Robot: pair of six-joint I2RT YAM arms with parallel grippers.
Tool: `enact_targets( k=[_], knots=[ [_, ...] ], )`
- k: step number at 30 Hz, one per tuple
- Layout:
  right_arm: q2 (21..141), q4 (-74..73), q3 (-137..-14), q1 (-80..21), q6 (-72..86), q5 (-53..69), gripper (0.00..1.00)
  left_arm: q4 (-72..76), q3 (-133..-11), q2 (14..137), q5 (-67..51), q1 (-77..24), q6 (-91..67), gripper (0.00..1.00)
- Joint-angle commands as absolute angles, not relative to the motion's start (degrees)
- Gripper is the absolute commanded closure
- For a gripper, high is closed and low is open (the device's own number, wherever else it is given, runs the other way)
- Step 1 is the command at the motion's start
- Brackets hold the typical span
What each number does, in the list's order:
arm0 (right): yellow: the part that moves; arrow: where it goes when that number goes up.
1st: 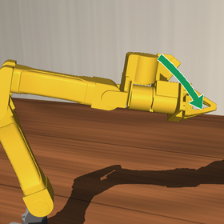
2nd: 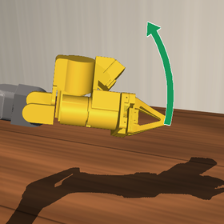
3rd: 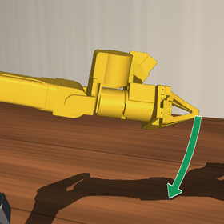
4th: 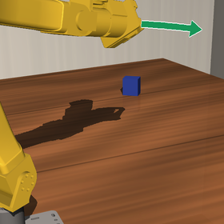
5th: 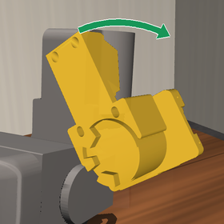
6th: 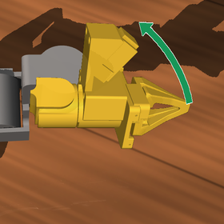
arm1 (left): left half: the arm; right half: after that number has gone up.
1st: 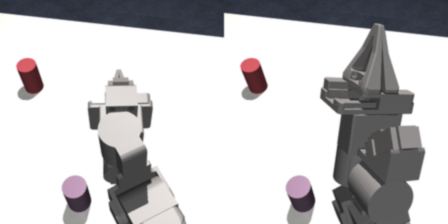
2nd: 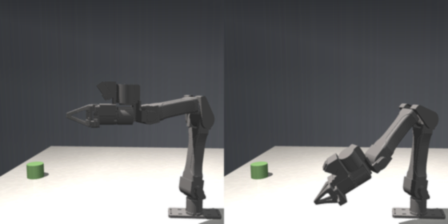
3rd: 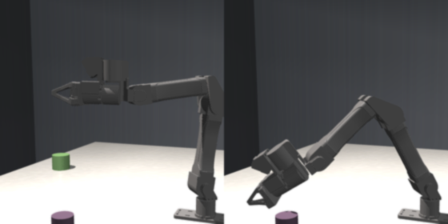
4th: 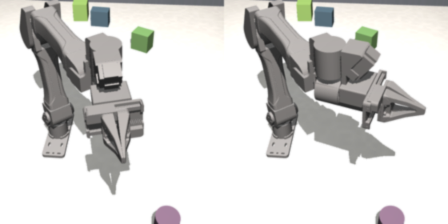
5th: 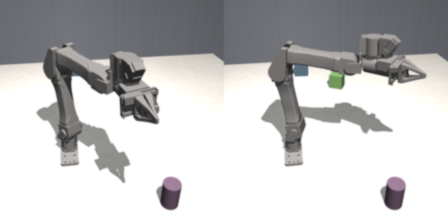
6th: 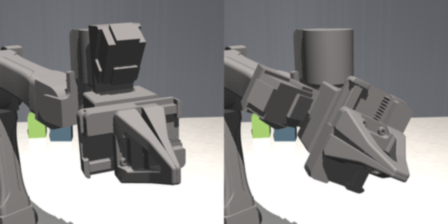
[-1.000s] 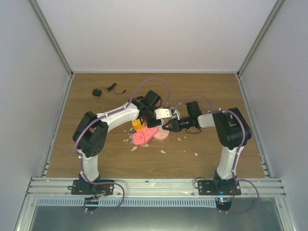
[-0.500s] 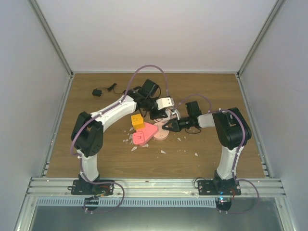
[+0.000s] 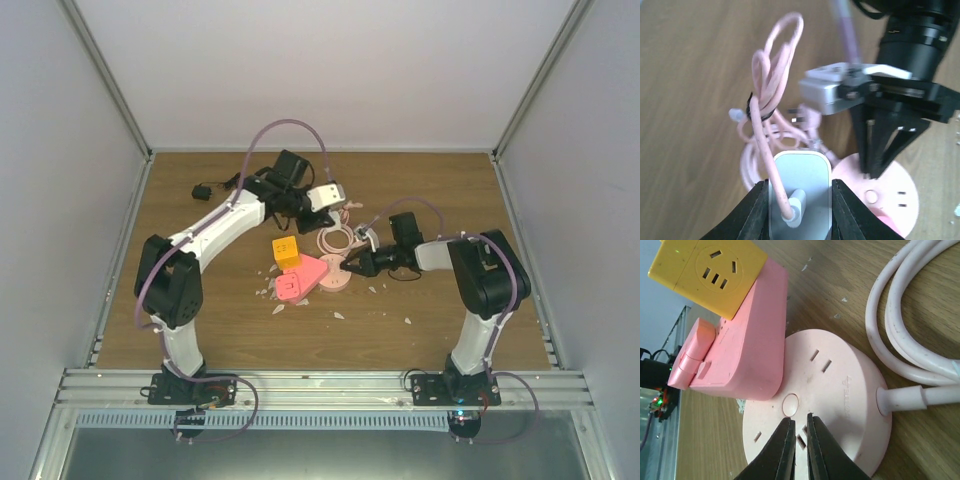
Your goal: Pull the plug off the socket
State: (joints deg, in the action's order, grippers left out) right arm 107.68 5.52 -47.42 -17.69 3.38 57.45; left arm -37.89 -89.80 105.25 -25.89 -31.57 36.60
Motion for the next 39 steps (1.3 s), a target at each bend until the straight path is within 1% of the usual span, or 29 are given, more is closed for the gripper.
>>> enact_targets(
  k=[1,6,11,18,21,28,33,39],
  knots=[
    [105.8,2.5,-44.7,-17.8,1.9,49.3,0.9,-37.0,-93.5,101.9,-28.1,-26.7,35.9,0.94],
    [103.6,1.8,-45.2,-17.8,0.7,49.6,0.88,-35.9,-94.2,101.9,-35.9,-15.7,31.1,0.93],
    [102.2,1.5,-45.8,-17.8,0.2,51.2,0.84,-35.5,-94.2,105.1,-44.0,-3.1,26.8,0.91],
    [101.0,0.3,-47.2,-17.8,-1.2,52.4,0.79,-34.2,-92.5,111.2,-50.7,9.2,23.9,0.9],
    [100.6,0.3,-47.7,-17.8,-1.6,53.0,0.77,-34.6,-92.8,114.7,-52.7,12.5,23.7,0.88],
    [99.0,-2.0,-48.8,-17.9,-1.9,54.9,0.69,-35.1,-95.3,122.7,-55.4,17.8,21.0,0.87],
    [97.4,-3.6,-49.1,-17.9,-3.1,56.9,0.57,-35.8,-93.9,126.0,-56.9,19.5,21.1,0.86],
    [96.1,-7.0,-52.8,-18.2,-5.6,55.0,0.44,-35.9,-92.0,127.9,-56.4,19.7,20.8,0.8]
  ],
)
